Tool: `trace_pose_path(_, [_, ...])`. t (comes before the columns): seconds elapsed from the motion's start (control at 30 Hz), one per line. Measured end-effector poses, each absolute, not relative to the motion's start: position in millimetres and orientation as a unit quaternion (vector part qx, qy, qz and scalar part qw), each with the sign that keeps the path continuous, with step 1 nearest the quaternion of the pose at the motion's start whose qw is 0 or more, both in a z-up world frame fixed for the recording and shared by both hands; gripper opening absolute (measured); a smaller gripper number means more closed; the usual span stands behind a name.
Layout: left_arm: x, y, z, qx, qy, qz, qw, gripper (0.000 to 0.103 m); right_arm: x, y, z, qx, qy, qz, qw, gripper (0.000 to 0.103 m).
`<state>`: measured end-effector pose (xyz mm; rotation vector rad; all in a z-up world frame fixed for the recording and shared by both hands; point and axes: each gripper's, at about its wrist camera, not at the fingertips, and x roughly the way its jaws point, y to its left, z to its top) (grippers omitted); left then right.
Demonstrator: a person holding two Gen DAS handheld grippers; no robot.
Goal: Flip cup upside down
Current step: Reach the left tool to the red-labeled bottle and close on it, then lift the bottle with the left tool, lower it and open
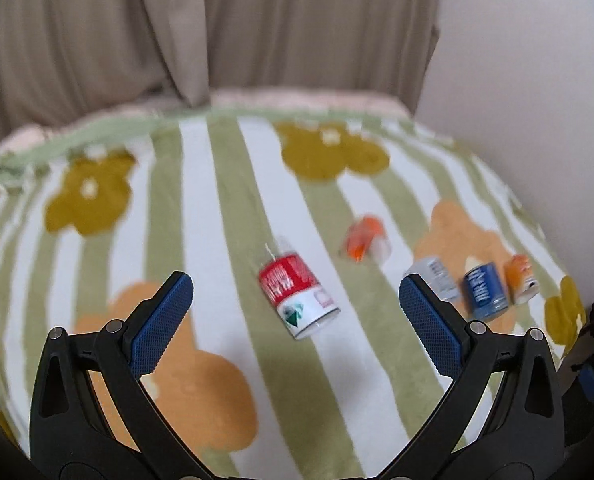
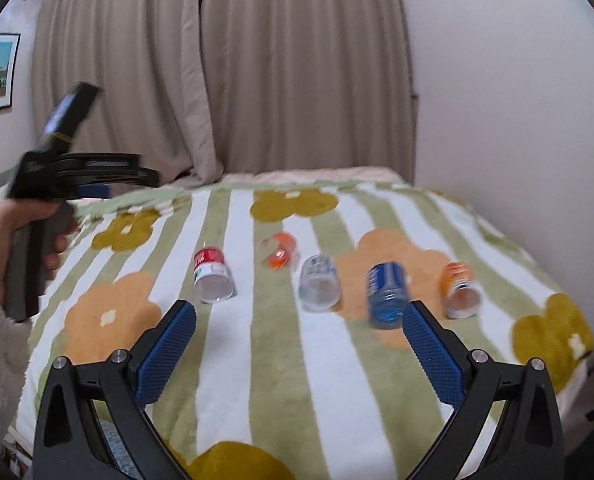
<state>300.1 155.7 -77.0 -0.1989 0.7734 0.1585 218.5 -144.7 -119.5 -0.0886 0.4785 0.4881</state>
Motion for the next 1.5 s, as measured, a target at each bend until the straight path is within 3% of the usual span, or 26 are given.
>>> trace_pose_path(0.27, [373,165,-165,-0.136,0.45,0.089,0.878,0.103,247,-101,-168,-0.079,0.264,0.294,0.915,0.103])
trace_pose_path(0.53, [414,180,-208,-0.17,0.485,0.083,0.854,0.102,267,-81,-199,-0.08,0.282,0.317,0.902,0.103])
trace_pose_path(0.63, [421,183,-216,-0.181,0.497,0.074,0.846,0.087,274,-80,-204,-0.076,0.287,0.317,0.901,0.103])
trace_pose_path(0.67, [422,184,-218,-0.185,0.502,0.069,0.842,0.076,275,-80,-205,-0.073,0.288,0.316,0.901,0.103])
trace_pose_path(0.7, [424,184,-220,-0.187,0.504,0.067,0.84,0.072,276,-81,-205,-0.07,0.289,0.315,0.901,0.103])
trace_pose_path(1.07, [401,172,-185,-0.196,0.477,0.03,0.856,0.071,273,-92,-192,-0.044,0.277,0.304,0.911,0.103])
trace_pose_path(1.3, [340,106,-139,-0.178,0.452,-0.042,0.873,0.071,252,-126,-173,-0.034,0.27,0.282,0.92,0.103])
trace_pose_path(1.5, [304,46,-153,-0.156,0.473,-0.087,0.863,0.071,231,-155,-168,-0.038,0.279,0.255,0.925,0.103])
